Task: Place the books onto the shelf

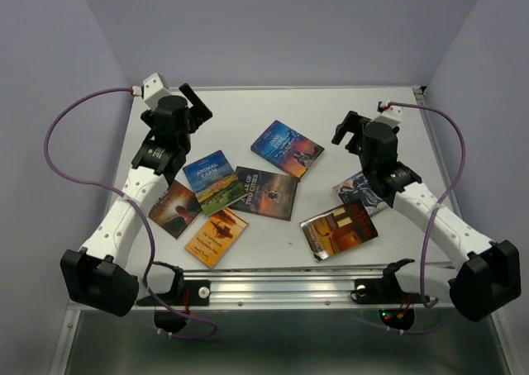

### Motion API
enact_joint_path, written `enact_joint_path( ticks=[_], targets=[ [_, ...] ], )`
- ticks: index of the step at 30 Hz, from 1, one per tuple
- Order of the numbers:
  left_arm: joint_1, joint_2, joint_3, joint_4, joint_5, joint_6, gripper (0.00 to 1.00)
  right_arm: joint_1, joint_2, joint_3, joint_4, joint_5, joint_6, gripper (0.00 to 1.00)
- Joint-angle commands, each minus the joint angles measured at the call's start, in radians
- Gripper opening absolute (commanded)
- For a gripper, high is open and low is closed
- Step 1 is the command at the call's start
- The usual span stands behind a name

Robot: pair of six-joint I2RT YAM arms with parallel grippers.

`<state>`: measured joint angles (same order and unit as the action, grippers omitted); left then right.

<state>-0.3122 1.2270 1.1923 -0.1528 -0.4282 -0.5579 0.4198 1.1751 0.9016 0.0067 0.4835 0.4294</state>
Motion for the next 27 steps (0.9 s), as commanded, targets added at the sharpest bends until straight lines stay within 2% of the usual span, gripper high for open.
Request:
enact_joint_path(
  ticks=[1, 9, 17, 21, 27],
  targets=[
    [0.015, -0.031, -0.017, 0.056, -0.021, 0.021, 0.99, 0.002, -0.017, 0.045, 0.015, -0.025, -0.001, 1.00],
    [0.048, 0.057, 0.033, 0.074, 0.117, 0.073, 0.99, 0.002, 0.001, 0.037, -0.029, -0.126, 0.002, 1.00],
    [0.047, 0.311, 0.153, 0.121, 0.503, 0.206, 0.99, 0.002, 0.118, 0.030, -0.103, -0.259, 0.129, 1.00],
    [0.026, 0.490, 0.242, 0.108, 0.688, 0.277, 0.99, 0.002, 0.256, 0.043, -0.102, -0.313, 0.161, 1.00],
    [-0.057, 0.693, 0.377, 0.021, 0.712, 0.384, 0.99, 0.002, 0.422, 0.117, -0.097, -0.364, 0.224, 1.00]
  ],
)
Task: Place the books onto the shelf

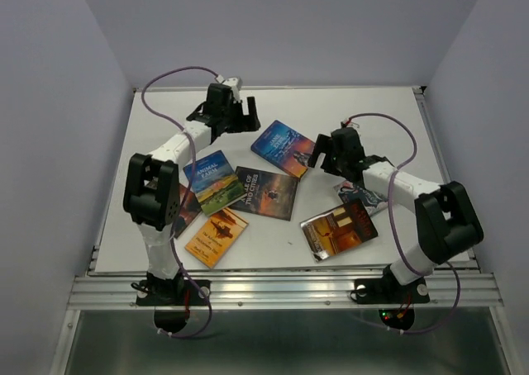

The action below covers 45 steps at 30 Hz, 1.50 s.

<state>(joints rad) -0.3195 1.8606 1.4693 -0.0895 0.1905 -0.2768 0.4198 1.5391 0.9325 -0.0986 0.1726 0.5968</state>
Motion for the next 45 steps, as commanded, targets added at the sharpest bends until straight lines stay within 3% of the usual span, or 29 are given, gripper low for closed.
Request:
enact_joint_path(
  ticks=[1, 13, 17, 19, 21, 24, 25, 29, 40, 45],
  targets=[
    [-0.052, 0.081, 0.114, -0.047, 0.108, 0.106, 0.99, 0.002, 0.079, 0.097, 0.008, -0.058, 0.063, 1.00],
    [-0.053, 0.337, 0.308, -0.162, 0.044, 0.103, 0.95, 0.002, 0.318, 0.226, 0.007, -0.085, 0.130, 0.87],
    [-0.059, 0.380, 0.333, -0.171, 0.044, 0.094, 0.78, 0.002, 0.345, 0.256, 0.008, -0.041, 0.118, 0.74],
    [-0.062, 0.405, 0.352, -0.179, 0.026, 0.088, 0.60, 0.002, 0.360, 0.279, 0.008, -0.022, 0.110, 0.64],
    [-0.062, 0.419, 0.361, -0.190, 0.036, 0.088, 0.50, 0.002, 0.371, 0.298, 0.008, -0.009, 0.097, 0.56],
    [-0.062, 0.428, 0.359, -0.185, 0.056, 0.076, 0.38, -0.009, 0.404, 0.341, 0.010, 0.005, 0.075, 0.49],
    [-0.062, 0.433, 0.361, -0.184, 0.059, 0.068, 0.30, -0.009, 0.415, 0.368, 0.010, 0.005, 0.069, 0.48],
    [-0.062, 0.440, 0.385, -0.182, 0.056, 0.057, 0.28, -0.039, 0.486, 0.461, 0.008, -0.001, 0.022, 0.40],
    [-0.050, 0.557, 0.586, -0.253, 0.049, 0.042, 0.27, -0.059, 0.651, 0.683, 0.022, -0.096, -0.095, 0.40],
    [-0.035, 0.555, 0.606, -0.257, 0.047, 0.030, 0.27, -0.078, 0.708, 0.749, 0.022, -0.096, -0.126, 0.42]
  ],
)
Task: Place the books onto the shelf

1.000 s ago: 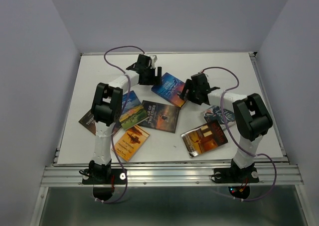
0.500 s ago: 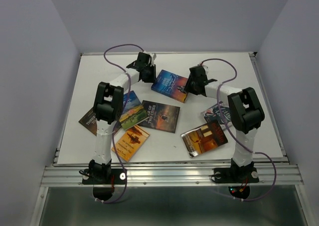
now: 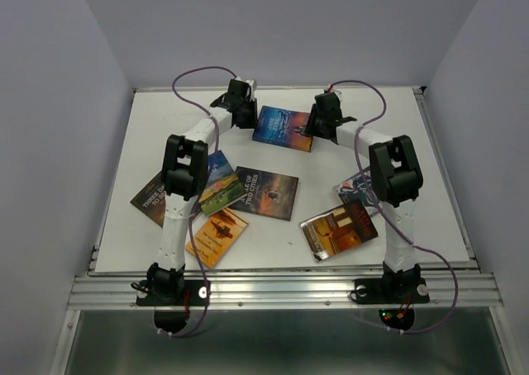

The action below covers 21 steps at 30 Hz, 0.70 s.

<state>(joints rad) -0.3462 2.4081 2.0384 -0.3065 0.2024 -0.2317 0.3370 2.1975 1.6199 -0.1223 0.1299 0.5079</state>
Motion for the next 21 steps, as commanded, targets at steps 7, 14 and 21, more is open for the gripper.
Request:
enact_joint_path(
  ticks=[7, 14, 21],
  targets=[
    [0.003, -0.018, 0.029, -0.025, 0.037, -0.012, 0.29, 0.005, 0.102, 0.132, 0.064, -0.107, -0.091, 0.45],
    [0.013, -0.033, 0.031, -0.040, 0.017, -0.034, 0.32, 0.005, 0.073, 0.109, 0.070, -0.105, -0.078, 0.52],
    [0.032, -0.179, 0.042, -0.081, -0.067, -0.043, 0.48, 0.005, -0.036, 0.046, 0.069, -0.073, -0.123, 0.74]
  ],
)
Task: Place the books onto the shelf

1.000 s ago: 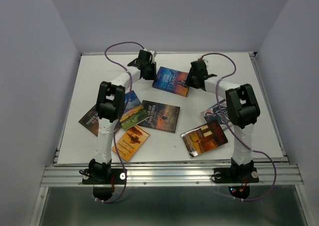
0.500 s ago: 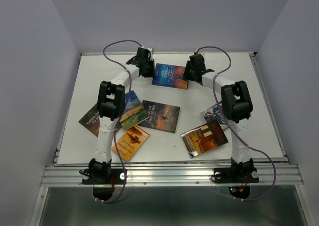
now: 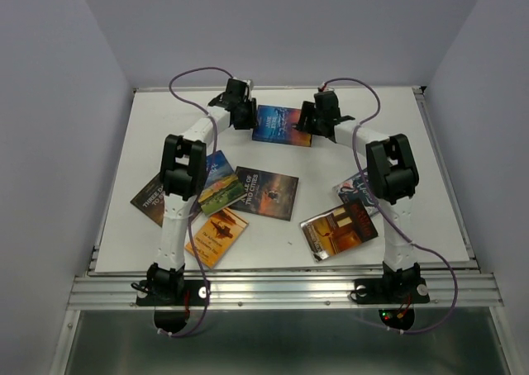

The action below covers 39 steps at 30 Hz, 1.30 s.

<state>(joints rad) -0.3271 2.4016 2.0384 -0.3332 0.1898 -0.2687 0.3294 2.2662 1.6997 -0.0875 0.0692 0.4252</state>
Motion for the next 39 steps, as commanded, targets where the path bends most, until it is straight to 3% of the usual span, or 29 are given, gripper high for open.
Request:
enact_joint_path(
  ticks=[1, 2, 3, 5, 9, 13, 16, 23, 30, 34, 39],
  targets=[
    [0.016, -0.197, 0.019, -0.056, -0.062, -0.004, 0.55, 0.013, -0.123, -0.047, 0.034, -0.009, -0.048, 0.79],
    [0.016, -0.228, -0.003, -0.052, -0.072, -0.004, 0.61, 0.013, -0.167, -0.061, 0.034, -0.009, -0.063, 0.92],
    [0.016, -0.260, -0.027, -0.046, -0.081, -0.007, 0.71, 0.013, -0.189, -0.075, 0.032, -0.009, -0.072, 0.99],
    [0.016, -0.373, -0.133, -0.015, -0.124, -0.026, 0.99, 0.013, -0.238, -0.126, 0.031, -0.008, -0.083, 1.00],
    [0.020, -0.565, -0.334, 0.029, -0.179, -0.095, 0.99, 0.013, -0.350, -0.221, 0.025, -0.090, -0.103, 1.00],
    [0.029, -0.766, -0.541, 0.045, -0.283, -0.193, 0.99, 0.013, -0.410, -0.287, -0.004, -0.329, -0.152, 1.00],
    [0.046, -0.890, -0.725, 0.069, -0.314, -0.271, 0.99, 0.043, -0.409, -0.288, -0.055, -0.466, -0.227, 1.00],
    [0.123, -1.113, -1.108, 0.131, -0.293, -0.403, 0.99, 0.178, -0.338, -0.186, -0.123, -0.594, -0.336, 1.00],
    [0.146, -1.237, -1.254, 0.154, -0.211, -0.409, 0.99, 0.237, -0.249, -0.089, -0.265, -0.608, -0.503, 1.00],
    [0.149, -1.274, -1.325, 0.177, -0.224, -0.447, 0.99, 0.258, -0.174, -0.011, -0.262, -0.687, -0.487, 1.00],
    [0.178, -1.247, -1.393, 0.223, -0.216, -0.515, 0.99, 0.310, -0.018, 0.164, -0.261, -0.674, -0.372, 1.00]
  ],
)
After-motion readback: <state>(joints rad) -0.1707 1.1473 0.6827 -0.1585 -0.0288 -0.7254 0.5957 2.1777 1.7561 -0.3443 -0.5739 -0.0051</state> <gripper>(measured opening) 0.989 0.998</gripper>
